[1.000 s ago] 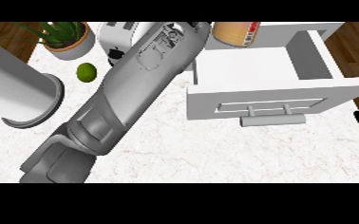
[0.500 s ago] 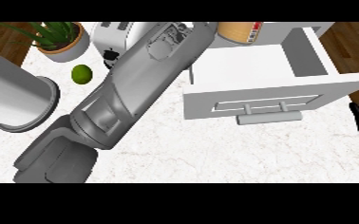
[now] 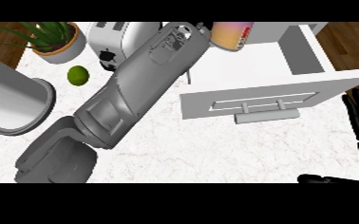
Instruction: Pick up the can, place it into the drawer and close the drawer
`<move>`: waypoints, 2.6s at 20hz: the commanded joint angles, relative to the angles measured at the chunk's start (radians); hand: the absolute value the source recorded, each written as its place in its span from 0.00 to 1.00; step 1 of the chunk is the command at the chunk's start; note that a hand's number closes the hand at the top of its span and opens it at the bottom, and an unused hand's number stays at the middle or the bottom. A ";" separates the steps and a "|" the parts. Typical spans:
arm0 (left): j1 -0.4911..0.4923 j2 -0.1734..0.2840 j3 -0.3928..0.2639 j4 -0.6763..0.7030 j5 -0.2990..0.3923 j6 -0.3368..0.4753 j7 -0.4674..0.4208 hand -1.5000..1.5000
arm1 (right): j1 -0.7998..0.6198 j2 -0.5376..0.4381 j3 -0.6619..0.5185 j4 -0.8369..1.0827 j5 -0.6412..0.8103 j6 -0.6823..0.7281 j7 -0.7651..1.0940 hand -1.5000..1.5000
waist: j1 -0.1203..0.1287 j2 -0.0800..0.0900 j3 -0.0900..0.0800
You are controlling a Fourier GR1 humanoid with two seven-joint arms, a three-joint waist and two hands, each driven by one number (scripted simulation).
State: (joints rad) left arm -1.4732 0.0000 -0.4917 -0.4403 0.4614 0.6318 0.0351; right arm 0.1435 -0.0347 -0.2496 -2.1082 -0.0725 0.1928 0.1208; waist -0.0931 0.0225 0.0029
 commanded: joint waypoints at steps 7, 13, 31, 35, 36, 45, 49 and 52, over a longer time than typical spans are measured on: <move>0.023 0.000 -0.111 0.058 0.023 0.064 -0.071 1.00 | -0.003 -0.013 -0.005 0.003 -0.019 0.020 -0.009 0.00 | -0.048 0.010 0.001; -0.006 0.000 -0.116 0.107 0.050 0.058 -0.049 0.00 | -0.017 -0.005 0.013 -0.018 -0.002 0.002 0.016 0.00 | -0.026 0.006 0.000; 0.068 0.000 -0.141 0.042 0.175 0.177 -0.122 0.00 | -0.066 -0.112 0.011 -0.091 0.173 0.009 -0.045 0.00 | -0.035 0.009 -0.001; 0.049 0.000 -0.134 0.026 0.211 0.174 -0.117 0.00 | -0.083 -0.143 0.040 -0.090 0.260 0.014 -0.063 0.00 | -0.011 0.004 -0.001; 0.063 0.000 -0.117 0.051 0.211 0.151 -0.163 0.00 | -0.076 -0.129 0.101 -0.110 0.324 0.009 -0.074 0.00 | -0.011 0.010 -0.002; 0.012 0.000 -0.106 0.022 0.251 0.193 -0.164 0.00 | -0.098 -0.186 0.206 -0.048 0.646 -0.049 -0.152 0.00 | 0.041 -0.006 -0.002; 0.001 0.000 -0.112 0.039 0.245 0.209 -0.146 0.00 | -0.133 -0.229 0.248 0.017 0.795 -0.073 -0.146 0.00 | 0.050 -0.008 -0.002; 0.048 0.000 -0.121 -0.003 0.243 0.195 -0.161 0.00 | -0.172 -0.233 0.315 0.079 0.900 -0.084 -0.126 0.00 | 0.071 -0.014 -0.003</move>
State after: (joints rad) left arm -1.4583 0.0000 -0.6063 -0.4252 0.7055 0.8359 -0.1161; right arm -0.0044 -0.2479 0.0079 -2.0819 0.7023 0.1246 -0.0051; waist -0.0378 0.0129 0.0007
